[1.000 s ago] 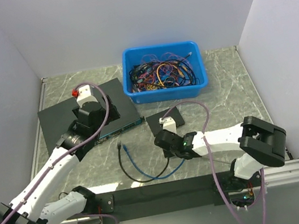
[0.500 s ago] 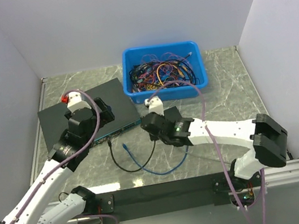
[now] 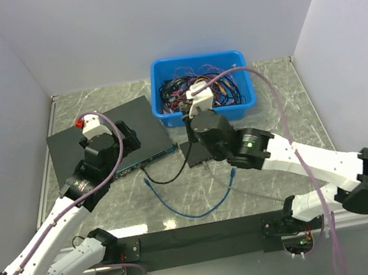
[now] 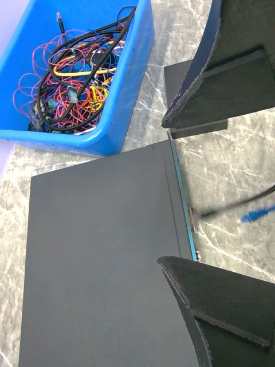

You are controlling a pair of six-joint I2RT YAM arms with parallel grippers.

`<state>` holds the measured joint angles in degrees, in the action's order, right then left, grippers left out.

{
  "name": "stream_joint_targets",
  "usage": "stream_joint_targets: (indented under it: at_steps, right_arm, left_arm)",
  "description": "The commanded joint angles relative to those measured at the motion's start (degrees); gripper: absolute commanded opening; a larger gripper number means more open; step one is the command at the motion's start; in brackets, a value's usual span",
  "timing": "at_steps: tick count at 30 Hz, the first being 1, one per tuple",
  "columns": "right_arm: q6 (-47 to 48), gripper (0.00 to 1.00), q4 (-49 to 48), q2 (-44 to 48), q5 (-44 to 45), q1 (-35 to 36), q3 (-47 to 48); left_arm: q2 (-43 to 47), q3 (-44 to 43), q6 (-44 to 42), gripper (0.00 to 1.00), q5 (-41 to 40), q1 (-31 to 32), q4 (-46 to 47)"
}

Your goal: Insert the plug into the switch port

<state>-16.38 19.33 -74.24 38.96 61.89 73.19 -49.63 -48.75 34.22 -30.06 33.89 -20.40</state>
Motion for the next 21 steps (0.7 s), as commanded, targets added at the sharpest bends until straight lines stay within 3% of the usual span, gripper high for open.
stream_joint_targets:
  at_steps: [1, 10, 21]
  right_arm:
    - [7.40, 0.00, -7.98, 4.88, 2.88, 0.16, 0.12]
    - [7.25, 0.00, -12.38, 9.28, 1.48, 0.16, -8.67]
    - [7.33, 0.00, -19.24, 11.31, -8.54, 0.16, -15.27]
  left_arm:
    - [1.02, 0.15, 0.76, 0.99, -1.66, -0.05, 1.95]
    - [0.76, -3.18, 1.72, 0.97, 1.23, -0.05, 2.83]
    - [-3.90, -7.41, 5.85, 0.86, 24.59, 0.04, 11.87]
